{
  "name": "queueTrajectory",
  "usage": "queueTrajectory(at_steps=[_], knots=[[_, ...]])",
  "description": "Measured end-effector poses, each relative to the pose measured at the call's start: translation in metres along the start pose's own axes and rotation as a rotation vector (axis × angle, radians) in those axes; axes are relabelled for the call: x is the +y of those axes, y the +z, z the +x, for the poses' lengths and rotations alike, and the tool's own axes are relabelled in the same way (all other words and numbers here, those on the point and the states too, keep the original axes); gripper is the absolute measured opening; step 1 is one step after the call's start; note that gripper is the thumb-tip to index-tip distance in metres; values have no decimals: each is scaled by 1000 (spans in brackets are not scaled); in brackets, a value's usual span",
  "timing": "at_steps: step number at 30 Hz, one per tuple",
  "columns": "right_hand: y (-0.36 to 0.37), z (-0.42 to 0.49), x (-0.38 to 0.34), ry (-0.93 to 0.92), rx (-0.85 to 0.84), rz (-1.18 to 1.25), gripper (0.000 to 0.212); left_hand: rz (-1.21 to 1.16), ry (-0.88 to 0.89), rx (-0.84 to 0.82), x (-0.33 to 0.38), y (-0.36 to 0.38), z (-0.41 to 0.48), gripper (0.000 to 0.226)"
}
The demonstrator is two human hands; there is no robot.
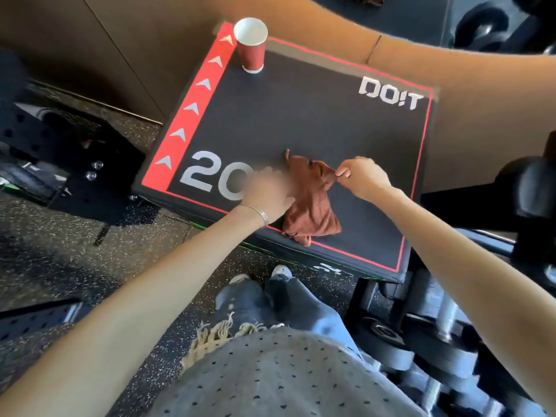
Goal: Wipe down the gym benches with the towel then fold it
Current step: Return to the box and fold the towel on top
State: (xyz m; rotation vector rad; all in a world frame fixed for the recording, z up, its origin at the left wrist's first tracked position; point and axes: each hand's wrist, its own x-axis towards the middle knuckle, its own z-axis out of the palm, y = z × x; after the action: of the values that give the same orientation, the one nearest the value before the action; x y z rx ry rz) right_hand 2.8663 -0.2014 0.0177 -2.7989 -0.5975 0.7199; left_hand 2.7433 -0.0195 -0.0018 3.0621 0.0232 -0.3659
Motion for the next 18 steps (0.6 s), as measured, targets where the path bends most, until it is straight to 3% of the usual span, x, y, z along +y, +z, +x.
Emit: queueTrajectory(at_steps=[6,11,15,18], knots=[[17,-1,-3,-19,-64,85,38,-61,45,57,2,3,14,49],[19,-8,-10,-21,2,205,17,-129,148,31,-4,6,24,55],[14,-14,-15,105,-55,246,18,-146,207,11,-2,3,36,60],[13,-20,-12,84,-20,232,13,-108,215,22,3,1,39,65]])
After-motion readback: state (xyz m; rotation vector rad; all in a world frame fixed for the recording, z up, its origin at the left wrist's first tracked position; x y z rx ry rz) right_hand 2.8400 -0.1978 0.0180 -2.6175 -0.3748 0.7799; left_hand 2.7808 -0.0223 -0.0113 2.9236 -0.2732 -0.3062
